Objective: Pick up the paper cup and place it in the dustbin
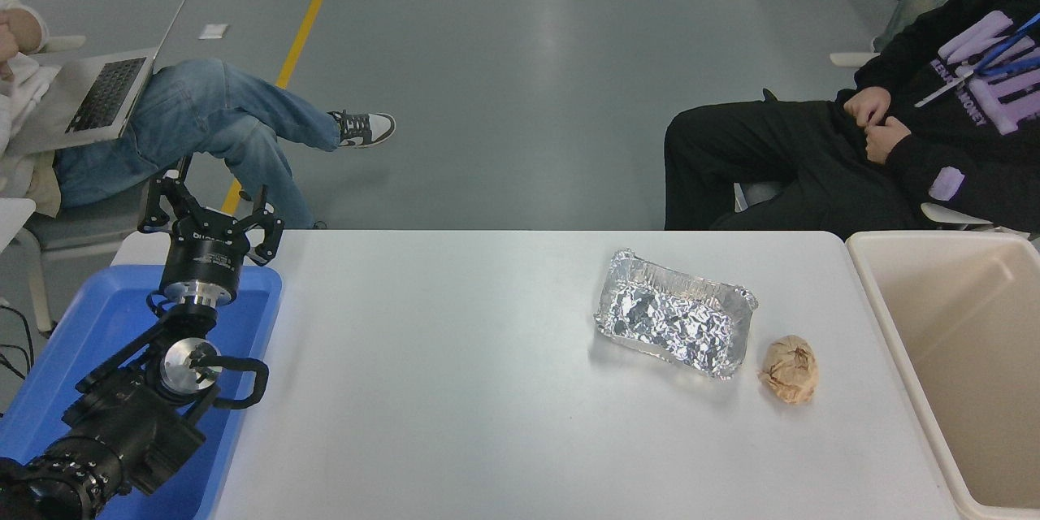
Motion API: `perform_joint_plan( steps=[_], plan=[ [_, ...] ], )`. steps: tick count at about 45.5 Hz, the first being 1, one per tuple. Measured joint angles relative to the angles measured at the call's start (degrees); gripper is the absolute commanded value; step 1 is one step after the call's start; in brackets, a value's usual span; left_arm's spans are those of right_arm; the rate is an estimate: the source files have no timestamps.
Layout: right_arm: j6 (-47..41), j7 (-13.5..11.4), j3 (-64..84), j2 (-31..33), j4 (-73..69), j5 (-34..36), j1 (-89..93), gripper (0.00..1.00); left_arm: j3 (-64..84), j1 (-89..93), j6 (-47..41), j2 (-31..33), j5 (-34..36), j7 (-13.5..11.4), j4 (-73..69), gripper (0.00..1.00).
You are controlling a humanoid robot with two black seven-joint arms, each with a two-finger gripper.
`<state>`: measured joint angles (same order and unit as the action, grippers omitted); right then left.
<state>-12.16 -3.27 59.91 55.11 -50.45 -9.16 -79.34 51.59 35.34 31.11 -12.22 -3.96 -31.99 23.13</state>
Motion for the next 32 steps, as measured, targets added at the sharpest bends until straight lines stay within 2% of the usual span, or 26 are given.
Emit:
perform_joint_plan(
  steps=[15,32],
  plan=[
    [1.7,0.1,-15.6,-8.8,18.8,-0.2,19.6,0.0,0.0,0.0,0.0,0.0,-0.1,0.0,0.0,0.99],
    [2.2,0.2,-24.5,-16.6,32.6,-0.7,30.1,0.0,0.1,0.1,0.0,0.0,-0.1,0.0,0.1,0.99]
  ],
)
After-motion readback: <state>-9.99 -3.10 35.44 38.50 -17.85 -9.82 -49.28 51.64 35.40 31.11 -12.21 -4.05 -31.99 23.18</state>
